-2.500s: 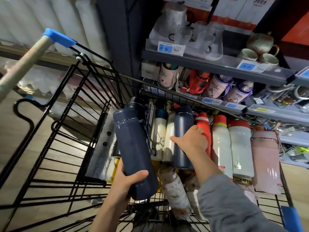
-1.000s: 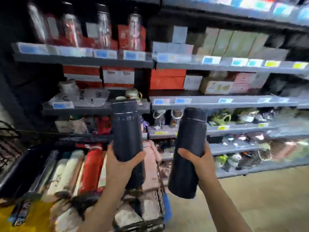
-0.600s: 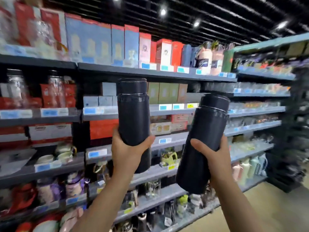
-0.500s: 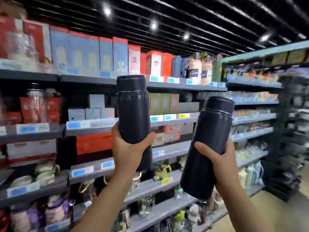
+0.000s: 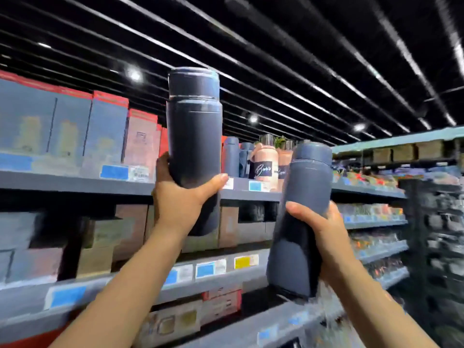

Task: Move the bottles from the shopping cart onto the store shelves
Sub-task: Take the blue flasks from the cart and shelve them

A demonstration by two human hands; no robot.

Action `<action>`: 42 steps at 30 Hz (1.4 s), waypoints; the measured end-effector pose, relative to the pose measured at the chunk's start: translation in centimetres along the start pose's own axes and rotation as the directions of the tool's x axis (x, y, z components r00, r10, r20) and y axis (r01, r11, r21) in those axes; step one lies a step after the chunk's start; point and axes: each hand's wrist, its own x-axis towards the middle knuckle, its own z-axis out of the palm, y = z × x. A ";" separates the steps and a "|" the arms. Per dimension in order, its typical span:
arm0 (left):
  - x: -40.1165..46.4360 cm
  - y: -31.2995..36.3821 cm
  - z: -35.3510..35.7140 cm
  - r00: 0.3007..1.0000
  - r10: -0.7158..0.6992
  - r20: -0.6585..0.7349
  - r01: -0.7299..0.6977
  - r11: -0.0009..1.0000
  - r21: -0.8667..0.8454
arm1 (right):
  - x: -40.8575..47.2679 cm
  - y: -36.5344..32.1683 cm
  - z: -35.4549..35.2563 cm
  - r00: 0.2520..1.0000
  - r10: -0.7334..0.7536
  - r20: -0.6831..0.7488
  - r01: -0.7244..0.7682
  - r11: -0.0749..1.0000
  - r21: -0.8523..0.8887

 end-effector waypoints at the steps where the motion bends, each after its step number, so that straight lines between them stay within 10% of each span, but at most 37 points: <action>1: 0.9 -0.8 1.2 1.000 0.008 0.014 -0.008 1.000 -0.005 | 1.8 0.2 -0.5 1.000 -0.023 0.014 0.023 1.000 0.007; 15: 10.6 -8.0 16.2 0.921 0.383 -0.065 -0.363 0.909 0.206 | 26.9 4.4 0.0 0.936 -0.307 0.172 0.245 0.920 0.306; 25: 9.4 -10.3 17.8 0.860 0.412 -0.302 -0.349 0.905 0.241 | 36.7 9.5 4.4 0.830 -0.546 0.118 0.502 0.822 0.268; 42: 2.3 -9.1 12.7 0.987 0.062 -0.147 -0.031 0.979 0.201 | 40.2 15.0 8.9 0.927 0.006 0.376 0.091 0.966 -0.241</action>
